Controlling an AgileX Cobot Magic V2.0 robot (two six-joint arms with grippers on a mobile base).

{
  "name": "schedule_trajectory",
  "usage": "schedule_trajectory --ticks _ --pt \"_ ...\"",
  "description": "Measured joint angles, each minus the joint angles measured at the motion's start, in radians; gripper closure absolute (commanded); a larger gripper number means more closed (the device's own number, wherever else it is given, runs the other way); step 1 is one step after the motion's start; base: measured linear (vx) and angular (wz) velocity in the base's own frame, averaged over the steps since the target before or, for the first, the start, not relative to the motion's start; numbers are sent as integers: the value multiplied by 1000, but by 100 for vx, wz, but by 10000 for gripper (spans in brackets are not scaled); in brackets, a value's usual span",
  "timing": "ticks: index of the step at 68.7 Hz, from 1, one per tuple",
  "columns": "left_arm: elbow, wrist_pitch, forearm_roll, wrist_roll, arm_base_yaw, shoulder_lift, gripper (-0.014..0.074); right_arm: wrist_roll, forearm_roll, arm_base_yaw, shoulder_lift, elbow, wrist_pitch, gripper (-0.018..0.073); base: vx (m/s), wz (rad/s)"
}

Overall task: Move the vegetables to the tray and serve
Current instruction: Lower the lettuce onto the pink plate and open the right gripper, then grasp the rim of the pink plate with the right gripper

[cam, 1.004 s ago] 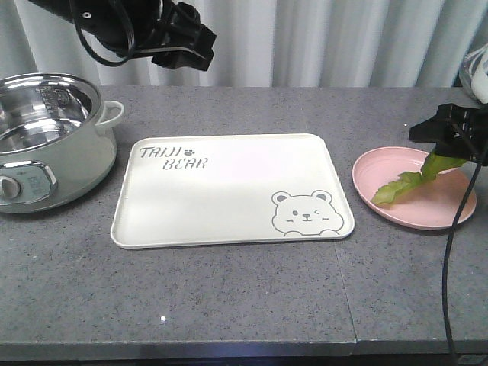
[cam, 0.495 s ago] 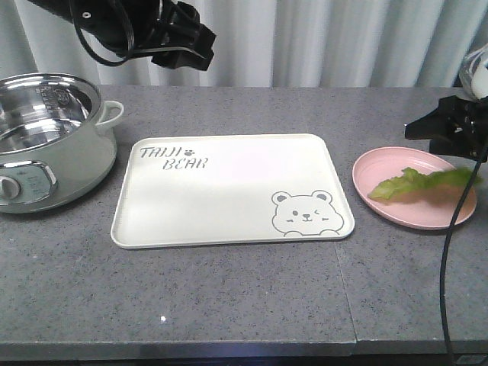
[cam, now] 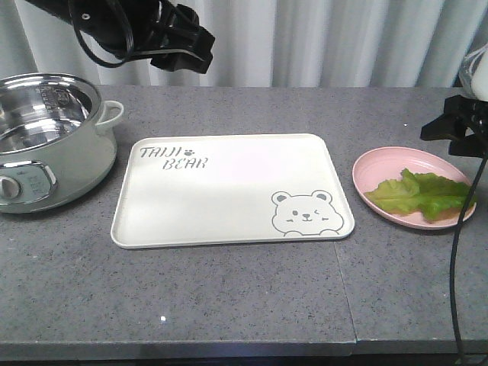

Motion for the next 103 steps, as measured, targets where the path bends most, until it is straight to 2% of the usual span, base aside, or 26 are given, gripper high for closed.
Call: schedule_trajectory --ticks 10,26,37,51,66,76,85,89,103 --pt "0 1 0 0 0 0 168 73 -83 -11 0 0 -46 106 0 0" --pt "0 1 0 0 0 0 168 130 -86 -122 10 0 -86 106 0 0" --pt "0 1 0 0 0 0 168 113 -26 -177 87 -1 -86 118 0 0" --pt "0 13 1 0 0 0 168 38 53 -174 175 -3 -102 141 0 0" --pt "0 19 6 0 0 0 168 13 55 -166 238 -116 -67 141 0 0" --pt "0 19 7 0 0 0 168 43 -25 -121 260 -200 -60 141 0 0" --pt "0 19 7 0 0 0 168 129 -196 -44 277 -265 -57 141 0 0" --pt "0 19 7 0 0 0 168 169 -240 -21 281 -275 -58 141 0 0" --pt "0 24 8 0 0 0 168 226 -332 -9 282 -280 -67 141 0 0"
